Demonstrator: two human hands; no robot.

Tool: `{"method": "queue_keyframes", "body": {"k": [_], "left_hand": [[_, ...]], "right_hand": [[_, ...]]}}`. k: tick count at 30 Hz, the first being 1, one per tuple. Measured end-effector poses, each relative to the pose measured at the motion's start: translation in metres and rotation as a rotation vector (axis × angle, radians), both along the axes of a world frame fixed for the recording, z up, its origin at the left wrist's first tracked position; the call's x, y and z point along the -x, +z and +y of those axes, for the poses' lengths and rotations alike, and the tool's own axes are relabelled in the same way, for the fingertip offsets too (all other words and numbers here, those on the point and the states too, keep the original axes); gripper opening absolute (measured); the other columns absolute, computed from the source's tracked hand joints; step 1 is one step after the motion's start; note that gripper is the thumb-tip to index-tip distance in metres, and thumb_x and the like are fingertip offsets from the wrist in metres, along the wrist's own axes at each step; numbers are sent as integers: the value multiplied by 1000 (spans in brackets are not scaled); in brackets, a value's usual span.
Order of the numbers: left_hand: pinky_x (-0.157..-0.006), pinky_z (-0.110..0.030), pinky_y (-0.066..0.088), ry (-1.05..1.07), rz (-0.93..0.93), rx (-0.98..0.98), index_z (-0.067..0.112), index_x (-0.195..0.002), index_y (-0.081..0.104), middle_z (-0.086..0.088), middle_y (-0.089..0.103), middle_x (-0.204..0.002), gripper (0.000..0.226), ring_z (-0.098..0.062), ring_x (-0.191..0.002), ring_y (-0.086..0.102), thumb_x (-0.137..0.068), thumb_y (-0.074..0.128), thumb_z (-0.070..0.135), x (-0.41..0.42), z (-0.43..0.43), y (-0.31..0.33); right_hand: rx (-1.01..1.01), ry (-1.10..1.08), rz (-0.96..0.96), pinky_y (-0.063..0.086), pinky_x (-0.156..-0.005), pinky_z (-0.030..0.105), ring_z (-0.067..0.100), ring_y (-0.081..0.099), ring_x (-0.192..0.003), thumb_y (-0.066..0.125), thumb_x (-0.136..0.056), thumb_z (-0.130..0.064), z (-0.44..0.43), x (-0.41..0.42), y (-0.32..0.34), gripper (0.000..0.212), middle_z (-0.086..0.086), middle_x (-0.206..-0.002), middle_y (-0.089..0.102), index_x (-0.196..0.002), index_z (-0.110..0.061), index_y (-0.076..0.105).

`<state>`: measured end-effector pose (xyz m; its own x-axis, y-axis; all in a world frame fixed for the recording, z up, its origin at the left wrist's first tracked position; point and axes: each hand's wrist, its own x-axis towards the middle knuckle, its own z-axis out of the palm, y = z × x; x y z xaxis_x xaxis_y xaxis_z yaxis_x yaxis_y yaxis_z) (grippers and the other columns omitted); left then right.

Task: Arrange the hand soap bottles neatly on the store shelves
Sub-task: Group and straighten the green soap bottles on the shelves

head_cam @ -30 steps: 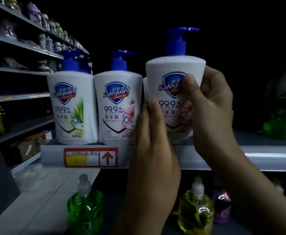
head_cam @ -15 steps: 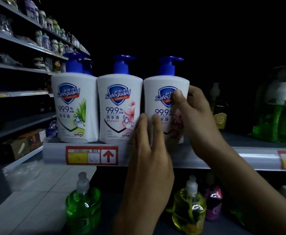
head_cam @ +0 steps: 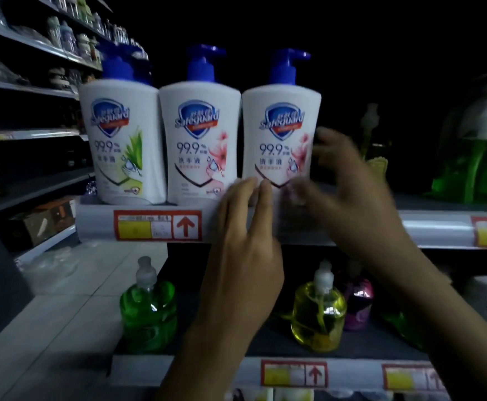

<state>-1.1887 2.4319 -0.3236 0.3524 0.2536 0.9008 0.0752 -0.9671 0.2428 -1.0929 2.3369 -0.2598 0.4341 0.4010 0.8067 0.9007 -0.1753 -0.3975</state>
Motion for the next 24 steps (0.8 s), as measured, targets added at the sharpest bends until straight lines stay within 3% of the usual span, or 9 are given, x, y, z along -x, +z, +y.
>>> {"method": "queue_keyframes", "body": {"k": [3, 5, 8, 12, 15, 17, 21, 22, 24], "left_hand": [[-95, -25, 46, -97, -101, -49, -1, -119, 63, -16, 58, -115, 35, -26, -111, 56, -88, 47, -4, 13, -6, -27], [-78, -27, 49, -197, -11, 3, 4, -105, 68, -8, 60, -99, 26, -20, -92, 59, -89, 49, -1, 21, -14, -55], [-67, -32, 46, -313, 198, 175, 12, -101, 66, 2, 58, -95, 20, -13, -80, 58, -92, 50, 7, 12, -17, -87], [-71, -29, 49, -419, 366, 328, 18, -107, 64, 8, 58, -98, 21, -7, -85, 59, -94, 50, 11, -15, -36, -112], [-82, -14, 46, -516, 483, 403, 23, -121, 60, 12, 58, -111, 28, 0, -99, 54, -97, 47, 13, -35, -66, -116], [-82, -4, 38, -563, 533, 462, 26, -133, 51, 11, 55, -118, 36, 2, -103, 50, -99, 44, 16, -53, -84, -118], [-101, -27, 42, -673, 696, 646, 33, -148, 25, 6, 41, -145, 51, -10, -126, 45, -101, 40, 20, -87, -112, -129], [-102, -30, 43, -685, 725, 680, 34, -149, 21, 5, 37, -148, 53, -7, -124, 46, -101, 40, 20, -95, -117, -132], [-90, -23, 46, -688, 761, 750, 35, -151, 16, 1, 34, -151, 58, 9, -99, 49, -101, 41, 19, -110, -126, -136]], "right_hand": [[-442, -22, -91, 47, -83, 24, 3, 59, -99, 56, -91, -7, -30, 3, -40, 23, -7, -105, 60, -113, -9, 53], [-515, -97, -71, 45, -74, 20, -2, 55, -85, 54, -91, 1, -50, -2, -88, 18, -9, -91, 54, -105, -9, 54], [-368, -220, 60, 41, -70, 19, 10, 53, -80, 51, -84, -1, -68, -23, -140, 18, 1, -91, 54, -98, -11, 56], [-321, -440, 222, 39, -78, 26, 22, 53, -92, 49, -80, -6, -93, -61, -150, 24, 12, -98, 56, -102, -6, 58], [-184, -587, 323, 32, -87, 20, 30, 46, -107, 56, -79, 2, -121, -76, -162, 39, 24, -118, 50, -117, -5, 53], [-41, -587, 477, 35, -97, 30, 35, 43, -117, 59, -76, 3, -139, -84, -173, 57, 24, -128, 43, -130, -10, 47], [151, -453, 602, 51, -90, 46, 31, 58, -111, 66, -64, -41, -162, -99, -189, 75, 12, -121, 61, -134, -18, 49], [167, -456, 611, 51, -88, 45, 27, 58, -112, 71, -67, -36, -166, -102, -192, 74, 8, -122, 61, -135, -20, 46], [133, -431, 636, 50, -90, 49, 26, 56, -114, 71, -75, -4, -171, -106, -199, 67, 6, -124, 59, -132, -21, 42]]}}
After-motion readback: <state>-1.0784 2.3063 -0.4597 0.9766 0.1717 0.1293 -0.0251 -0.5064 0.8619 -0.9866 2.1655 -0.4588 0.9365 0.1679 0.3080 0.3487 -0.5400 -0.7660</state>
